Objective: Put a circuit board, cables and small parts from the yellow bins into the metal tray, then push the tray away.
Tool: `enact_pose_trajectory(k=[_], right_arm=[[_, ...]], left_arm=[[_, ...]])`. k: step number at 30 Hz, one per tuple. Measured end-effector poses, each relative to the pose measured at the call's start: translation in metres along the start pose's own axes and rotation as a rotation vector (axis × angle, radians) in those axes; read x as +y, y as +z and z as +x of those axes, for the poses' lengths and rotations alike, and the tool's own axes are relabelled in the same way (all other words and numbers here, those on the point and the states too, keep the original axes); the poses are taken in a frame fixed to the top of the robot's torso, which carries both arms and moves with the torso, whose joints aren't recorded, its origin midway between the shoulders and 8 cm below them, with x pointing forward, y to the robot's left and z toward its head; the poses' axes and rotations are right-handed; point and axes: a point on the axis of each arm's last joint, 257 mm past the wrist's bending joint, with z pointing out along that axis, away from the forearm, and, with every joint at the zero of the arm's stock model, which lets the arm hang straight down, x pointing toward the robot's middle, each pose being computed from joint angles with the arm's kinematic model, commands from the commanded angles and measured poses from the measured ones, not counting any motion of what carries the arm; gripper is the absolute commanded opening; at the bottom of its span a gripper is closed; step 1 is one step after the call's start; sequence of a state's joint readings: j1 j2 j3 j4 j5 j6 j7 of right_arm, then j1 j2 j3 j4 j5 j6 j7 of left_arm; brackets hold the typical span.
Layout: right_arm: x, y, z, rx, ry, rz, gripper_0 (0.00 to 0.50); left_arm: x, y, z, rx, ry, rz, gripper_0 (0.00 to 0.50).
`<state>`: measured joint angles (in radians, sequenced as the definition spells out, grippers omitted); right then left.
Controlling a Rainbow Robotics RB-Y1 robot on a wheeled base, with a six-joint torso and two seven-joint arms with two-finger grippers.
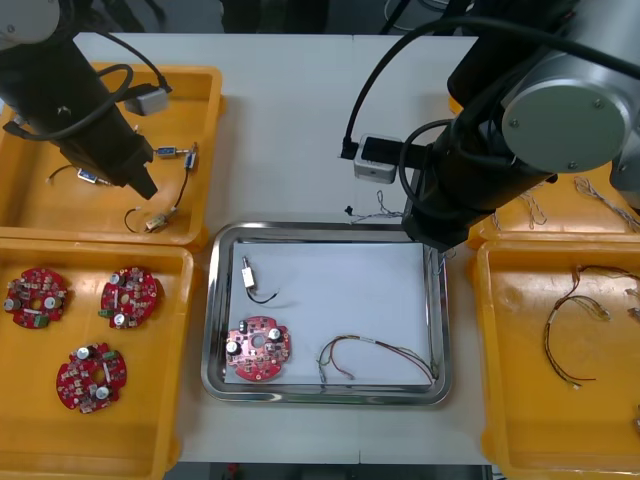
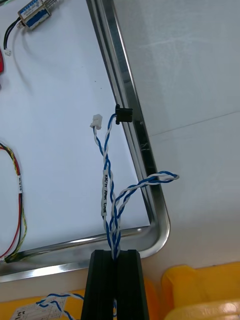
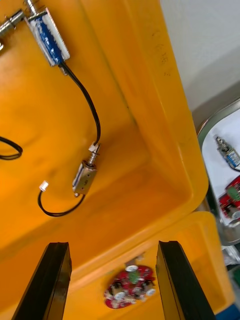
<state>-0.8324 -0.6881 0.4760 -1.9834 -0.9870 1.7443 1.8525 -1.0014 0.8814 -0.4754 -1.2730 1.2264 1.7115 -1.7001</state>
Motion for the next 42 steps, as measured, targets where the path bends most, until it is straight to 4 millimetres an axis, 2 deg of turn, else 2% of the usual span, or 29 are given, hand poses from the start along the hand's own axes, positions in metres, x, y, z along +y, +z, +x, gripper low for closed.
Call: enact_pose_trajectory(k=[6,13,20,25,36,42], right_arm=[[0.016,0.025,-0.001,0.005,-0.097,-0.001,0.000],[0.025,0.052,0.008,0.065,-0.251,0.036,0.000],[0.031,0.072,0.014,0.105,-0.319,0.074,0.000],[0.034,0.078,0.017,0.117,-0.335,0.079,0.000],[0.017,0.090,0.028,0.170,-0.314,0.125,0.000],[0.015,0.097,0.023,0.176,-0.304,0.134,0.000]], left_arm=[[0.010,0.002,-0.004,-0.021,0.012,-0.017,0.500],[0.018,0.005,-0.021,-0.082,0.016,-0.052,0.500],[0.019,0.017,-0.020,-0.073,0.031,-0.072,0.500],[0.021,0.026,-0.017,-0.059,0.032,-0.082,0.500],[0.030,0.046,-0.009,-0.035,0.023,-0.102,0.500],[0.041,0.051,-0.008,-0.047,-0.021,-0.101,0.500]])
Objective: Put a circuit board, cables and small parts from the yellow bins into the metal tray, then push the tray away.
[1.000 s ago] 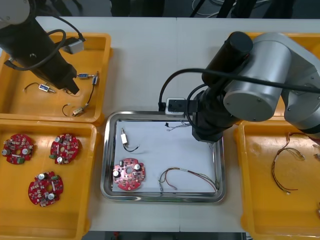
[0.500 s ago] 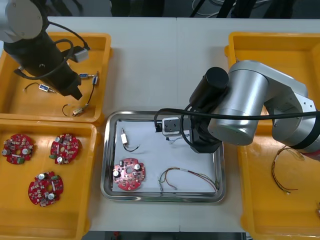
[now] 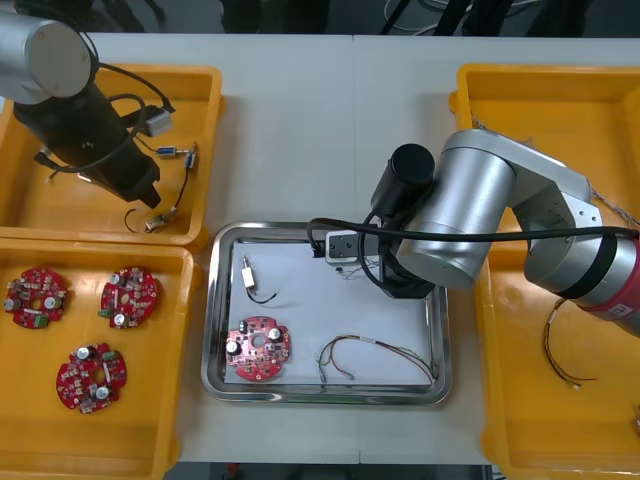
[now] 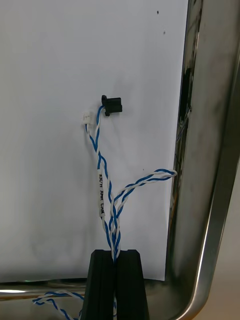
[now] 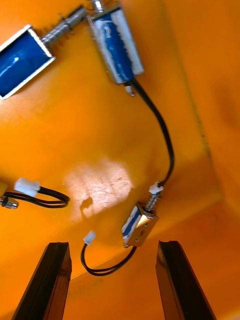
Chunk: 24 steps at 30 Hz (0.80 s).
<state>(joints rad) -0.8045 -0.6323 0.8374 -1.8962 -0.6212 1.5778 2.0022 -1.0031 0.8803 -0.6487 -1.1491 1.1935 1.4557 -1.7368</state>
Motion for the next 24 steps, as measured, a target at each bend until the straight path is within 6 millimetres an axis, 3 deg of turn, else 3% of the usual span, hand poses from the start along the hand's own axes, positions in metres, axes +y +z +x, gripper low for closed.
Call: enact_pose_trajectory(k=[6,13,20,22,23,24], right_arm=[[0.002,0.003,-0.008,-0.006,-0.004,0.003,0.000],[0.004,0.009,-0.009,0.004,-0.019,0.024,0.000],[0.007,0.013,-0.006,0.022,-0.038,0.035,0.009],[0.008,0.014,-0.008,0.016,-0.038,0.036,0.097],[0.008,0.014,-0.010,0.010,-0.034,0.039,0.188],[0.008,0.015,-0.012,0.005,-0.029,0.040,0.354]], left_arm=[[0.006,0.005,0.000,-0.009,-0.036,0.007,0.500],[0.003,0.007,-0.015,-0.066,-0.045,0.021,0.500],[-0.003,0.006,-0.017,-0.074,-0.049,0.044,0.500],[-0.004,0.007,-0.016,-0.074,-0.050,0.049,0.500],[-0.005,0.007,-0.016,-0.073,-0.051,0.051,0.500],[-0.005,0.008,-0.015,-0.072,-0.052,0.053,0.500]])
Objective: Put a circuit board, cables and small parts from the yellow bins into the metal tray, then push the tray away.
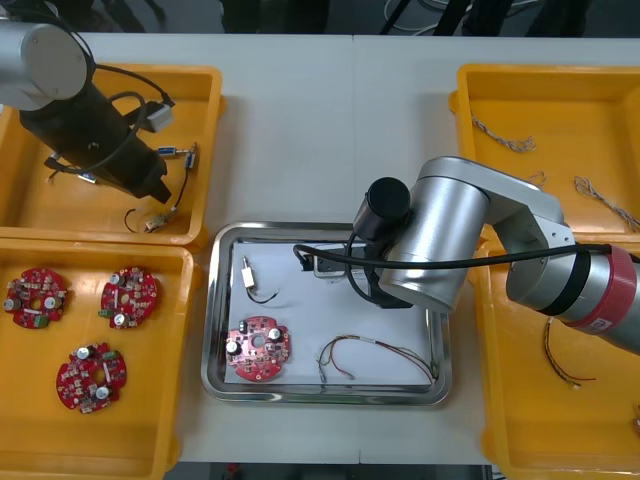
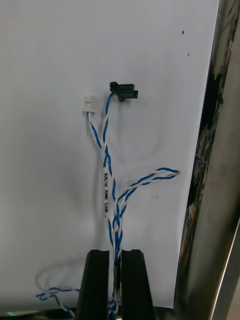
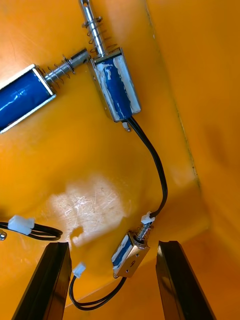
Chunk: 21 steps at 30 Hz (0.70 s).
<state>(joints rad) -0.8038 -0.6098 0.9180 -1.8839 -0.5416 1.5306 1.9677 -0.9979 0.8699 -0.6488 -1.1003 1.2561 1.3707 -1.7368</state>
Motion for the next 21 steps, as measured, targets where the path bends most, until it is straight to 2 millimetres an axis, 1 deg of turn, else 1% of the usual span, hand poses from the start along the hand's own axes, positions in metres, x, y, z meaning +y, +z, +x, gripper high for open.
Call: enact_pose_trajectory(k=[1,2,15,18,21], right_arm=[[0.000,0.000,-0.001,-0.002,0.007,0.002,0.481],[0.000,0.001,-0.001,-0.002,0.016,0.003,0.500],[0.000,0.001,0.001,0.004,0.043,0.004,0.500],[0.004,-0.002,0.008,0.036,0.041,-0.008,0.500],[0.007,-0.009,0.013,0.060,0.034,-0.015,0.500]], left_arm=[[0.000,0.000,0.000,0.001,-0.001,0.001,0.500],[0.000,0.001,0.001,0.002,-0.001,0.001,0.500],[-0.008,0.014,0.010,0.025,0.013,0.013,0.500],[-0.008,0.018,0.013,0.034,0.018,0.009,0.500],[-0.008,0.019,0.015,0.040,0.021,0.007,0.500]])
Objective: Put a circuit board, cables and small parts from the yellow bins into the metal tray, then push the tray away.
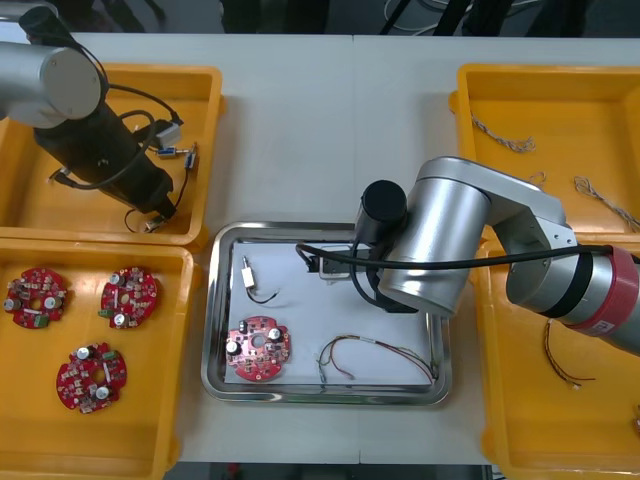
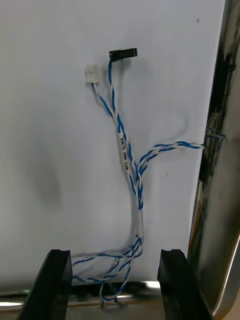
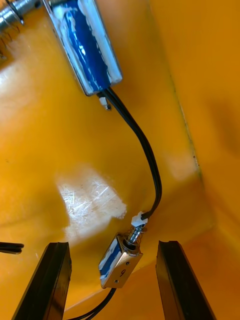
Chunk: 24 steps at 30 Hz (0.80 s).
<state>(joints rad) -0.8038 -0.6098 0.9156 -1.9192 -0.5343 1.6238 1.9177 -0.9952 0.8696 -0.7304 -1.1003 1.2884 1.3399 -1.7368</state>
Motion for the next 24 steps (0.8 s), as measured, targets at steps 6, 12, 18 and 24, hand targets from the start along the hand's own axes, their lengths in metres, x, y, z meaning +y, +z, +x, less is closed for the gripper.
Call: enact_pose_trajectory(k=[6,12,18,24], right_arm=[[-0.001,-0.020,0.009,0.037,0.017,0.001,0.500],[-0.007,-0.047,0.020,0.073,0.057,0.011,0.500],[-0.024,-0.072,0.021,0.036,0.122,0.036,0.500],[-0.037,-0.095,0.022,-0.050,0.199,-0.006,0.500]], left_arm=[[0.000,0.005,0.004,0.010,0.007,-0.006,0.500],[0.000,0.008,0.007,0.022,0.011,-0.009,0.500],[0.000,0.010,0.011,0.033,0.015,-0.012,0.500],[-0.001,0.011,0.011,0.033,0.016,-0.012,0.424]])
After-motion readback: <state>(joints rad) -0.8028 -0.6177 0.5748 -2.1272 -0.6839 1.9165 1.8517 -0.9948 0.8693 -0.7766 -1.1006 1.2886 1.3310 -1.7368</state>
